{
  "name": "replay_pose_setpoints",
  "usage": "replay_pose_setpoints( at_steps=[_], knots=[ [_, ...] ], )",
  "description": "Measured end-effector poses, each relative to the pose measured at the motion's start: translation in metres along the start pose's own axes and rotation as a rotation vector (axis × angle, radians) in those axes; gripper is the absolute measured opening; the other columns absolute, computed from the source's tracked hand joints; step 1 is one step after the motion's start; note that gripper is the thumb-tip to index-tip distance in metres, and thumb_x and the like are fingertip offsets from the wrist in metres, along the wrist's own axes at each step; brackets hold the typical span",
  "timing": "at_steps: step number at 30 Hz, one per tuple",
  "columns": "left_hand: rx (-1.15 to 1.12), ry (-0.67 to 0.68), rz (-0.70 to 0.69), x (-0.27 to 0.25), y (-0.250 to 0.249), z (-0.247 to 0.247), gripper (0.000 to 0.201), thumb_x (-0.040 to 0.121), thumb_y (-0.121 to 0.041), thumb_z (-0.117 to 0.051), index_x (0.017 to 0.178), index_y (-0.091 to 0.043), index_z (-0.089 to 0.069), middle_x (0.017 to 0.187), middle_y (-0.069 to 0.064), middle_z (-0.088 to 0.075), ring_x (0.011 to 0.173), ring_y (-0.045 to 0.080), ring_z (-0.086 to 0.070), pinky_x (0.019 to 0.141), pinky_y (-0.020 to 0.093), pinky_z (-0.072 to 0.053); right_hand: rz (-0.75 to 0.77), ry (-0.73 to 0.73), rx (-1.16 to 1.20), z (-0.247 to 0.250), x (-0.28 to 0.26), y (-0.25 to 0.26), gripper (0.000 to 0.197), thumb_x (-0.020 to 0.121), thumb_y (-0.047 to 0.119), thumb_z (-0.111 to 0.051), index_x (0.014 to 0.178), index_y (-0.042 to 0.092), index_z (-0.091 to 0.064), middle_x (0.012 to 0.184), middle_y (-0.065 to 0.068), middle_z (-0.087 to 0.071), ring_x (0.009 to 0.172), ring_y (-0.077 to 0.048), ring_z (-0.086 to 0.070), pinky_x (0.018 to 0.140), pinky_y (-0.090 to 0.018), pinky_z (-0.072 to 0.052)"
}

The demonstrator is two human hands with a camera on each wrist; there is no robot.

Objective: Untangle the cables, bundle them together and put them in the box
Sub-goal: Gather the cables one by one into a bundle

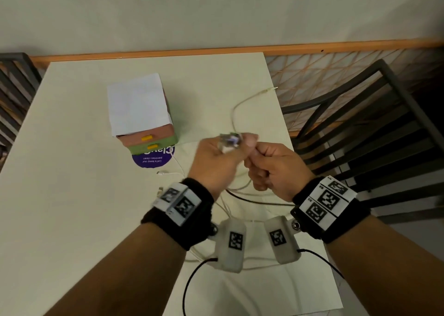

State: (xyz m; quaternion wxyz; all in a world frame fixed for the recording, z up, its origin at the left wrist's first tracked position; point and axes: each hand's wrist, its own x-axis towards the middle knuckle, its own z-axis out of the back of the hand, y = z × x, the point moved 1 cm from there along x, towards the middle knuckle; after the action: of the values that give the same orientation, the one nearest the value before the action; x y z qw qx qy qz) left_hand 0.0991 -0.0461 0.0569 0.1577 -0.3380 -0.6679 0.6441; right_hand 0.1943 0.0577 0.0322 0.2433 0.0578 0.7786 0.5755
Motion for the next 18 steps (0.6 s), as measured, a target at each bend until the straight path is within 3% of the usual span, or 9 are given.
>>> replay_pose_setpoints(
  at_steps=[2,5,9,13,16,18],
  knots=[
    [0.042,-0.005,0.026,-0.001,0.002,-0.009,0.014,0.092,-0.015,-0.068,0.093,-0.004,-0.075,0.046,-0.009,-0.051,0.037,0.002,-0.043,0.044,0.016,-0.035,-0.010,0.002,0.033,0.002,-0.003,0.000,0.028,0.099,0.017,-0.045,0.077,0.003,-0.056,0.045,-0.004,-0.035,0.036,-0.012,-0.026,0.047,-0.024,-0.025],
    [-0.023,-0.119,0.117,0.007,0.002,-0.016,0.016,0.089,-0.024,-0.072,0.093,-0.009,-0.077,0.039,-0.013,-0.045,0.035,0.005,-0.036,0.047,0.024,-0.029,-0.029,-0.014,0.069,0.008,-0.012,0.002,0.025,0.101,0.011,-0.040,0.089,0.002,-0.060,0.047,-0.012,-0.046,0.031,-0.015,-0.030,0.048,-0.028,-0.042],
    [0.014,-0.014,0.122,0.002,0.000,-0.041,0.020,0.091,-0.023,-0.070,0.096,-0.004,-0.075,0.040,-0.010,-0.046,0.033,0.005,-0.040,0.041,0.019,-0.032,-0.071,0.012,0.142,0.028,-0.027,0.005,0.023,0.101,0.007,-0.038,0.092,0.001,-0.058,0.057,-0.019,-0.059,0.031,-0.021,-0.046,0.053,-0.034,-0.050],
    [0.080,0.070,0.145,-0.006,0.005,-0.083,0.038,0.092,-0.026,-0.069,0.094,0.011,-0.067,0.037,-0.006,-0.044,0.028,0.011,-0.035,0.039,0.017,-0.028,-0.025,-0.149,0.058,0.060,-0.050,0.001,0.023,0.098,-0.002,-0.039,0.087,-0.001,-0.060,0.062,-0.018,-0.061,0.036,-0.022,-0.047,0.041,-0.026,-0.038],
    [0.183,0.070,0.108,-0.011,0.011,-0.117,0.044,0.091,-0.035,-0.068,0.081,0.008,-0.068,0.032,-0.010,-0.038,0.028,0.008,-0.031,0.045,0.022,-0.027,0.007,-0.337,-0.062,0.092,-0.072,-0.004,0.024,0.095,-0.008,-0.039,0.094,-0.003,-0.062,0.062,-0.014,-0.058,0.040,-0.017,-0.038,0.041,-0.023,-0.026],
    [0.190,0.085,0.100,-0.017,0.014,-0.140,0.048,0.090,-0.039,-0.069,0.074,0.006,-0.065,0.032,-0.010,-0.035,0.028,0.008,-0.029,0.044,0.022,-0.026,0.001,-0.418,-0.138,0.113,-0.088,-0.010,0.024,0.093,-0.009,-0.039,0.093,-0.003,-0.062,0.064,-0.014,-0.059,0.042,-0.016,-0.039,0.040,-0.022,-0.027]
  ],
)
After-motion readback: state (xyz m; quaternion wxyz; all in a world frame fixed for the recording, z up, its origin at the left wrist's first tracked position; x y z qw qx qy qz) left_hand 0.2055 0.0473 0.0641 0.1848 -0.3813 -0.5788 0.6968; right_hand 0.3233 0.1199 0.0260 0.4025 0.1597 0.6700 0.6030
